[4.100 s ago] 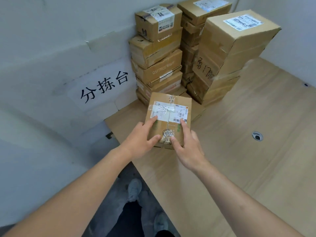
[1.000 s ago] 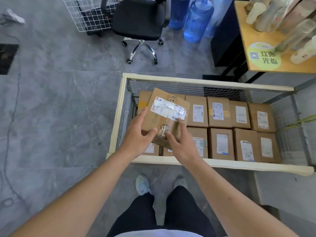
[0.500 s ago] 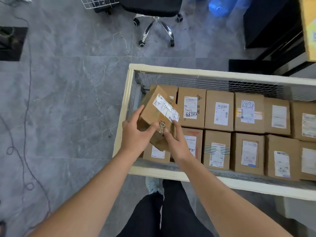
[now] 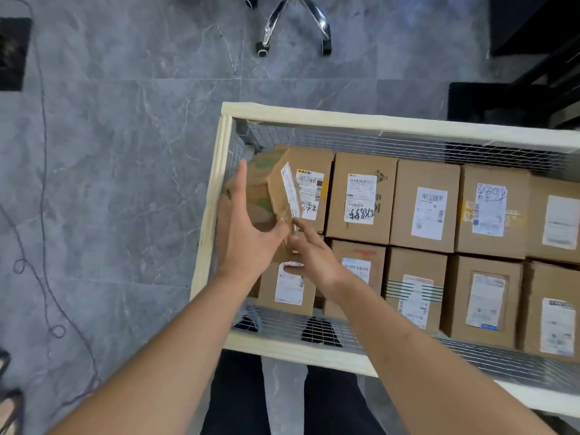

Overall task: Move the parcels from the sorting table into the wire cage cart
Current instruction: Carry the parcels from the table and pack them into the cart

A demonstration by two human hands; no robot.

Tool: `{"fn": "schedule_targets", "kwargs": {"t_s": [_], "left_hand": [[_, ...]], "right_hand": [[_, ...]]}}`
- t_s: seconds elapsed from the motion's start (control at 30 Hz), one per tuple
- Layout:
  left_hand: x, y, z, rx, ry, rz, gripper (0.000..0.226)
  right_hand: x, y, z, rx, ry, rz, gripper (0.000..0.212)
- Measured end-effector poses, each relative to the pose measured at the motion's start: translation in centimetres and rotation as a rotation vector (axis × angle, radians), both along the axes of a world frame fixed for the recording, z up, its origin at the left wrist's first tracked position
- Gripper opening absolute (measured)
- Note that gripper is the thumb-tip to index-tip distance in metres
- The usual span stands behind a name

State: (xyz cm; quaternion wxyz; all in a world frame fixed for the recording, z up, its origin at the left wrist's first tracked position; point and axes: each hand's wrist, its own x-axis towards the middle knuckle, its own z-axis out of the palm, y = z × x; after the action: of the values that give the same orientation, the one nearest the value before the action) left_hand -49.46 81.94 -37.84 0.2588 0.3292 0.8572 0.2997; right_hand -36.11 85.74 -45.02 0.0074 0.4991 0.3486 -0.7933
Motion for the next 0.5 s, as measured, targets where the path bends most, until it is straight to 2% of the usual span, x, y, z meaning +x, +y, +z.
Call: {"fn": "schedule_targets", "kwargs": {"t_s": [0.07, 0.23, 0.4, 0.5], "left_hand": [[-1.1, 0.7, -0.6, -0.015, 0.071, -0.009, 0.114], [-3.3, 1.6, -3.2, -0.126, 0.266, -0.181, 0.102], [-3.9, 1.8, -5.4, -0.109, 0.32, -0.21, 0.097], [-4.4, 2.3, -5.9, -0.058, 0.369, -0.174, 0.088]], "right_hand": [[-0.3, 1.0, -0.7, 0.122, -0.051, 0.116, 0.05], [-2.4, 3.9, -4.0, 0.609, -0.255, 0.425, 0.057], [-5.2, 4.9, -8.8, 0.823, -0.447, 0.725, 0.062], [-6.6, 4.8, -11.5, 0.939, -0.459, 0.924, 0.071]]}}
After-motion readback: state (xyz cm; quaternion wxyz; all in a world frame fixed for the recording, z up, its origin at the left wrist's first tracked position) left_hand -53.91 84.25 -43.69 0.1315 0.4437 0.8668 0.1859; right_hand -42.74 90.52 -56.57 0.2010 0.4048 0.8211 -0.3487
